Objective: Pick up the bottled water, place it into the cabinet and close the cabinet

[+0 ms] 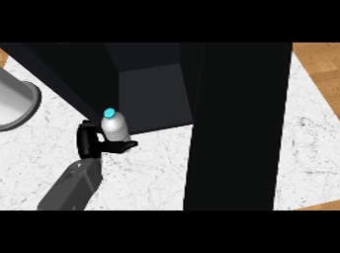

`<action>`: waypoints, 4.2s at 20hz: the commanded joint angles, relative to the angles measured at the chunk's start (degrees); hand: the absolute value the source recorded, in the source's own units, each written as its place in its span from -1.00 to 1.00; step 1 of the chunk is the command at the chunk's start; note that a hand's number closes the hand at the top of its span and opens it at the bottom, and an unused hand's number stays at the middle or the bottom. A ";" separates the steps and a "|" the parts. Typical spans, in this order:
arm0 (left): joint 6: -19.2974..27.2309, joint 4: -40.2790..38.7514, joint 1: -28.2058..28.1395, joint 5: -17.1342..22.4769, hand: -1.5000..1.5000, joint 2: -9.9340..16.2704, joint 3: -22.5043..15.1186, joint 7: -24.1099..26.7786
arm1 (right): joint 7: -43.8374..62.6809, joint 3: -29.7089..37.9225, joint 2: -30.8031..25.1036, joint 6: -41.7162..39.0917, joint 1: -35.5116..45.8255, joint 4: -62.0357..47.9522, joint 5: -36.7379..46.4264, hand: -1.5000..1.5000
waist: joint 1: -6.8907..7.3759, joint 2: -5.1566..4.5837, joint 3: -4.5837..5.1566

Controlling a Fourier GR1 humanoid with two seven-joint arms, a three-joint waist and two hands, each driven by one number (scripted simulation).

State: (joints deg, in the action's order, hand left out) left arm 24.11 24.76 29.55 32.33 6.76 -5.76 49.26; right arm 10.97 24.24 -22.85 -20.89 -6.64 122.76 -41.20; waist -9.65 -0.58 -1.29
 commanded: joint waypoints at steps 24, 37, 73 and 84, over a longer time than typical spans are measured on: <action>-7.13 1.26 16.42 -1.40 1.00 -6.39 -5.61 -3.53 | -0.11 0.62 -2.03 -2.91 0.28 0.02 0.73 -1.00 | 1.42 0.19 1.45; -22.48 2.31 9.08 2.37 1.00 -6.43 -7.82 -2.26 | 3.55 0.96 -3.63 -3.95 -3.94 7.27 -1.31 1.00 | 5.50 1.14 1.47; -32.58 63.09 -41.46 4.74 -1.00 25.78 -9.41 -11.29 | 15.08 -36.48 -0.10 8.82 -1.95 26.03 8.48 1.00 | 11.06 1.64 1.52; -33.47 70.71 -45.82 7.57 -1.00 31.19 -5.90 -14.65 | 18.93 -57.44 6.38 21.95 19.92 15.84 16.47 1.00 | 10.89 2.04 1.74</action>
State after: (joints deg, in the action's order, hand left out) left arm -9.81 92.71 -15.46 39.17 36.40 -12.63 36.23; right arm 26.27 -26.62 -18.44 -4.79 7.53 133.37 -37.39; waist 1.18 1.28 0.35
